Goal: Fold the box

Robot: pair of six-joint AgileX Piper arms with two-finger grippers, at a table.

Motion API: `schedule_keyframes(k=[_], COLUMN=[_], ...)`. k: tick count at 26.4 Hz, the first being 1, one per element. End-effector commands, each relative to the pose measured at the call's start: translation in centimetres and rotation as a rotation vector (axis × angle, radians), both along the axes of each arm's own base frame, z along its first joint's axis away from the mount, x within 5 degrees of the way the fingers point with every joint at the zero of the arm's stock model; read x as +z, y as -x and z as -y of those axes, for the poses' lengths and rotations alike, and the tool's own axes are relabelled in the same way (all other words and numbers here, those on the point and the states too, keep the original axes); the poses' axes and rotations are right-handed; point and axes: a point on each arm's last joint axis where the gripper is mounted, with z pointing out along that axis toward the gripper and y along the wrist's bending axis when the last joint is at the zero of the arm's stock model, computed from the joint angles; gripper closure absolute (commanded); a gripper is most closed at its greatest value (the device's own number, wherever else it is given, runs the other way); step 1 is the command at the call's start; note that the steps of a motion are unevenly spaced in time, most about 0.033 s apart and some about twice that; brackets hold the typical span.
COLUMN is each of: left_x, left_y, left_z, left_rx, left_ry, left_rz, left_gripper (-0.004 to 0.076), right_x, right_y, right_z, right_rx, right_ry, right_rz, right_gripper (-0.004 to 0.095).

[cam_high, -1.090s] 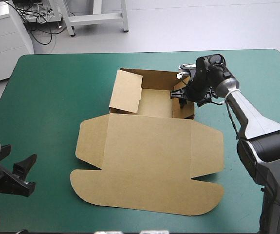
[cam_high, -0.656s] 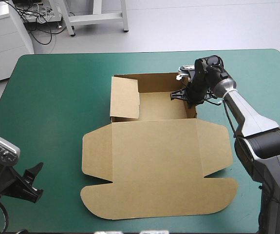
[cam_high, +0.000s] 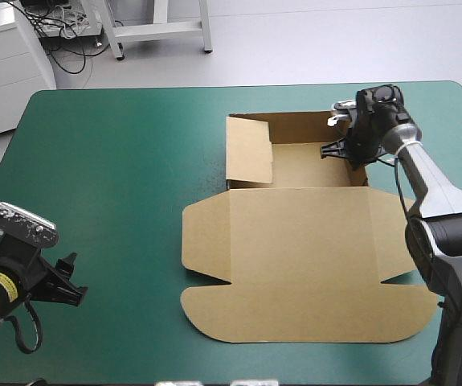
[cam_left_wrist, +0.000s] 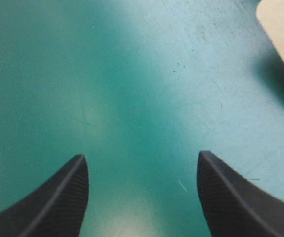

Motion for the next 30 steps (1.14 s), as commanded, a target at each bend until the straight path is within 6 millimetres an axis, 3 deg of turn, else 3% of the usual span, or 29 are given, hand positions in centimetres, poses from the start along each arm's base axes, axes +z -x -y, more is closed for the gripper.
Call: schedule_keyframes(k=[1,4,7,12,19,22,25,26,27,29,30], left_x=[1.0,1.1,1.1,1.1,1.1,1.1,1.1,1.1,1.1,1.1,1.1], left_y=[-0.6,-0.7,-0.7,-0.7,-0.7,-0.7,-0.7,-0.7,-0.7,-0.7,-0.7], left_z=[0.1,0.0,0.0,0.0,0.1,0.1,0.1,0.1,0.1,0.1,0.1], left_rx=[-0.003,0.000,0.000,-0.001,-0.002,-0.002,-0.002,-0.002,-0.002,-0.002,-0.002], left_ry=[-0.003,-0.012,-0.012,-0.010,-0.007,-0.007,-0.007,-0.007,-0.007,-0.006,-0.007], left_rz=[0.085,0.093,0.093,0.096,0.094,0.094,0.094,0.094,0.094,0.096,0.094], left_gripper=[0.0272,0.0272,0.0272,0.0272,0.0282,0.0304,0.0315,0.0315,0.0315,0.0315,0.0315], right_x=[4.8,5.9,6.0,6.1,6.2,6.2,6.2,6.2,5.9,5.8,5.8], right_y=[1.2,1.8,2.3,2.6,2.7,2.7,2.7,2.6,2.4,2.3,2.3], right_z=[5.3,9.9,12.4,15.1,17.4,17.5,17.8,17.9,17.9,17.7,17.7], right_rx=[-0.075,-0.166,-0.223,-0.277,-0.322,-0.302,-0.309,-0.310,-0.312,-0.313,-0.312], right_ry=[0.053,0.044,0.042,0.070,0.050,0.017,0.015,0.012,0.009,-0.015,-0.015], right_rz=[0.099,0.117,0.119,0.133,0.173,0.187,0.195,0.201,0.199,0.199,0.202], right_gripper=[0.0930,0.0929,0.0927,0.0927,0.0908,0.0797,0.0625,0.0551,0.0409,0.0254,0.0240])
